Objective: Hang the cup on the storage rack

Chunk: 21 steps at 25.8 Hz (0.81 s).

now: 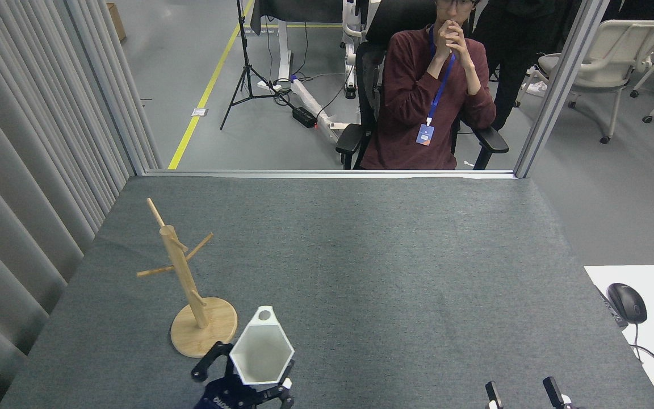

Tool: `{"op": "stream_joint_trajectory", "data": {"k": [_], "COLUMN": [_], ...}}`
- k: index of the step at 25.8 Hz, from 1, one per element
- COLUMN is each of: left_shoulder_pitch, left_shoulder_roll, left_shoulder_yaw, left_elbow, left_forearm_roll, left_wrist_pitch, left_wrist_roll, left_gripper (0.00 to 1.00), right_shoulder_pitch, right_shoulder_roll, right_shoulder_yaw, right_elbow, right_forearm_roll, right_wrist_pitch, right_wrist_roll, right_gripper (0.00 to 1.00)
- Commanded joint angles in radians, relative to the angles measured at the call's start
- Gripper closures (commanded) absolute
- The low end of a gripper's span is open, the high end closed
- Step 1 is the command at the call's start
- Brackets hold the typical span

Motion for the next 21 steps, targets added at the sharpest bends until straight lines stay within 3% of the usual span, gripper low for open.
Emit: {"op": "stream_joint_trajectory", "data": {"k": [1,7,10,14,21], "left_shoulder_pitch": [0.068,0.084,0.016,-0.094,-0.198], "left_shoulder_roll": [0.032,0.038,0.035,0.007,0.004], "left_shoulder_yaw": [0.137,0.378,0.408,0.455,0.455], "left_elbow": [-0.058,-0.05,0.002,0.06,0.112], "left_forearm_roll": [0.005,-0.019,-0.156,-0.332,-0.464], "left_wrist_pitch": [0.029,0.149,0.213,0.221,0.22], "left_wrist_roll": [0.028,0.091,0.102,0.16,0.18], "left_gripper": [0.82,0.83,0.84,0.86,0.88], "right_shoulder_pitch": [0.02,0.02,0.02,0.02,0.018], "right_shoulder_roll": [-0.008,-0.009,-0.008,-0.009,-0.008], "right_shoulder_yaw": [-0.026,-0.037,-0.037,-0.037,-0.039], "right_elbow": [0.007,0.008,0.01,0.013,0.028], "right_forearm_roll": [0.006,0.008,0.009,0.009,0.009], "right_wrist_pitch": [-0.01,-0.004,-0.004,-0.002,-0.002], "right_wrist_roll": [-0.012,-0.012,-0.012,-0.012,-0.012], "right_gripper": [0.01,0.01,0.01,0.01,0.01]}}
